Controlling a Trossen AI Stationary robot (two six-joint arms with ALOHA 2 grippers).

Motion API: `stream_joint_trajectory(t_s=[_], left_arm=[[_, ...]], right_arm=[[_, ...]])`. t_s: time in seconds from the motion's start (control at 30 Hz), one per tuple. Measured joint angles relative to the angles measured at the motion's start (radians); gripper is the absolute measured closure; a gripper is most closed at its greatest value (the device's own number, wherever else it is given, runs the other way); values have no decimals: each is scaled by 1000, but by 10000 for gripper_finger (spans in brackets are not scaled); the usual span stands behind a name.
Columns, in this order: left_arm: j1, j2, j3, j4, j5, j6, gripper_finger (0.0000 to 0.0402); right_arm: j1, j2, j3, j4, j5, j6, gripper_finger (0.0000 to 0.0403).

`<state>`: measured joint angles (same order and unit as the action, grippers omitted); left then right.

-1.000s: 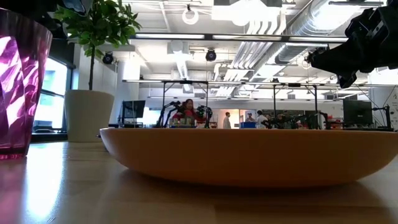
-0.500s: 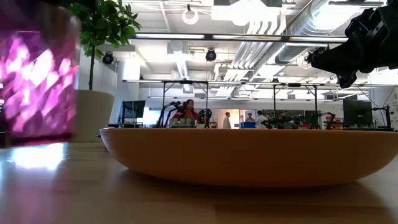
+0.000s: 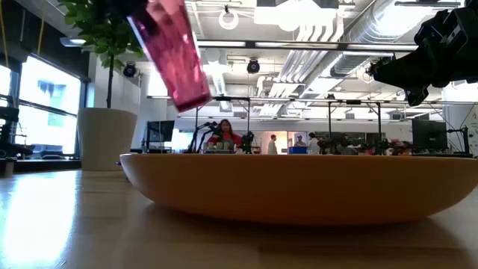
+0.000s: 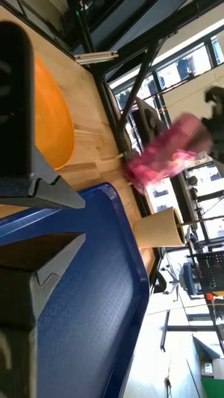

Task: Pick and place plate/cup/fork/spoon on tray
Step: Put the violet glass on the blue serving tray

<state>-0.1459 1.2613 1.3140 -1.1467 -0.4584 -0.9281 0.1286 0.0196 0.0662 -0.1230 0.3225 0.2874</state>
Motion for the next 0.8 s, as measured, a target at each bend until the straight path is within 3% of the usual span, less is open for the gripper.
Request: stream_joint_trajectory(t_s=[0.3,0.5,0.8], left_arm=[[284,4,91,145,-96,135,398],[429,7,93,281,-22,233,398],[533,91,93,283,-5,240,397]], right_arm=[[0,0,0,0,0,0,340],[0,0,0,0,0,0,340],[0,0,0,0,0,0,340]])
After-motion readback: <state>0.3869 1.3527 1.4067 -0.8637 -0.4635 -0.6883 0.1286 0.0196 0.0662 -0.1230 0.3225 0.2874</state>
